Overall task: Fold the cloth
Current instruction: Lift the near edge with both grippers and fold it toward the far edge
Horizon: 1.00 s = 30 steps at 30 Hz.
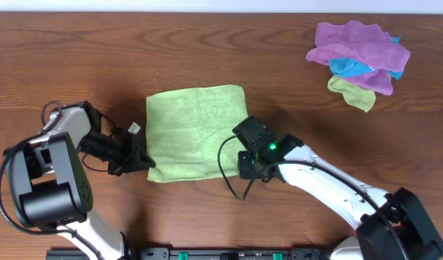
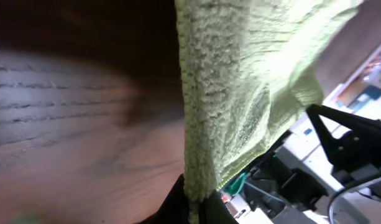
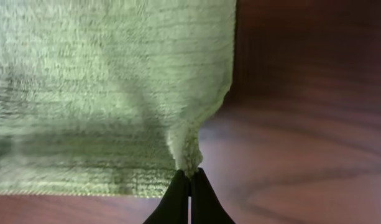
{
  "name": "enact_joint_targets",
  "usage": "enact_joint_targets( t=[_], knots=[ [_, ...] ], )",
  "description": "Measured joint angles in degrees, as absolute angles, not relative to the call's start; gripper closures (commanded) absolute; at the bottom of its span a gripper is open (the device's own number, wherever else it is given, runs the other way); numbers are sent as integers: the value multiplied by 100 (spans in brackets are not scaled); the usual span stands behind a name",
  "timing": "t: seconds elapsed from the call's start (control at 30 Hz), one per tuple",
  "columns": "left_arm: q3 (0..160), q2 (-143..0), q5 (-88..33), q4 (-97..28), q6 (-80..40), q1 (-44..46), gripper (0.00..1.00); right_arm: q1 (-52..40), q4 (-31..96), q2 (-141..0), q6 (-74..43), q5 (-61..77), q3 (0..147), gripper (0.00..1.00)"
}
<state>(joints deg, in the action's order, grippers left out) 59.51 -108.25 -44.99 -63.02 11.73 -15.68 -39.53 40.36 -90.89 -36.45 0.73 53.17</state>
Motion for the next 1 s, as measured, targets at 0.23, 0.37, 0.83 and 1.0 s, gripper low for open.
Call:
enact_joint_targets(
  t=[0.23,0.37,0.83,1.0],
  knots=[
    [6224,-10825,-4764,-6396,1203,-1623,94,-3953,3559,-9089,-3651,-99,5317,99],
    [6462,-10825,-4803,-6427,1199,-1684,94,-3951,3142,-9089,-3667,-16,5317,98],
    [7266,-10827,-5137,-6294,985,-1885,94,-3483,2952,-9089,-3616,-572,5981,98],
    [7269,-10827,-5286,-5885,722,-1885,94,-3463,2698,-9089,-3524,-788,6119,99]
  ],
)
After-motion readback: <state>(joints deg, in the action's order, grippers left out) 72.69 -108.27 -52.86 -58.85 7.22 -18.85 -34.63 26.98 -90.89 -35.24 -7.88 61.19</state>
